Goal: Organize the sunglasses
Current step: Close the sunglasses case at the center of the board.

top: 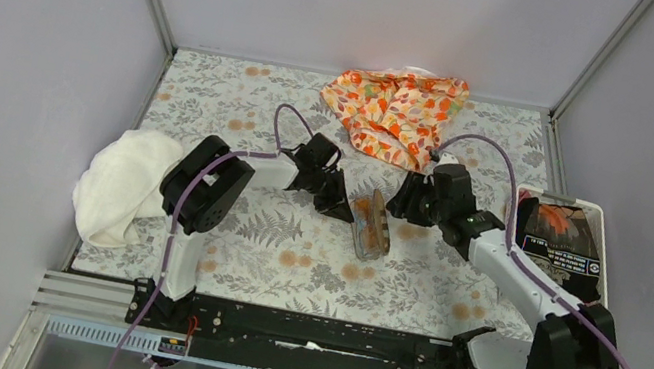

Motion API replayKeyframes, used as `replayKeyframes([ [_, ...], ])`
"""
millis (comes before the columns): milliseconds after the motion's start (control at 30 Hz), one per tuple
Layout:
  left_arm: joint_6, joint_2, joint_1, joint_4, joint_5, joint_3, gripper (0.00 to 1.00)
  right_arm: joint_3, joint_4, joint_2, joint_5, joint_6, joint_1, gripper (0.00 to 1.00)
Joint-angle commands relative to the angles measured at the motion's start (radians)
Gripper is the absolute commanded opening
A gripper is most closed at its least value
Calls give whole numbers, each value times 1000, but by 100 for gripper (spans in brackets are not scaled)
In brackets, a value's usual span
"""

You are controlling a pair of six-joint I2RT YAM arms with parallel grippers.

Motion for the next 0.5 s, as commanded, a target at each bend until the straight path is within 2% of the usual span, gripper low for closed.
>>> replayKeyframes([
  [0,28,-34,-3,-30,-22,22,11,-77,144,39,-237,59,-52,53],
  [100,29,-32,-3,-32,-21,26,11,-108,230,65,-271,88,-56,49],
  [233,30,-31,-3,-33,-19,30,11,-138,291,106,-293,114,-56,37],
  [367,31,-26,-3,-32,-17,35,11,-130,259,133,-271,128,-54,21],
  [467,29,-17,-5,-29,-11,38,11,-124,222,138,-230,128,-41,18],
])
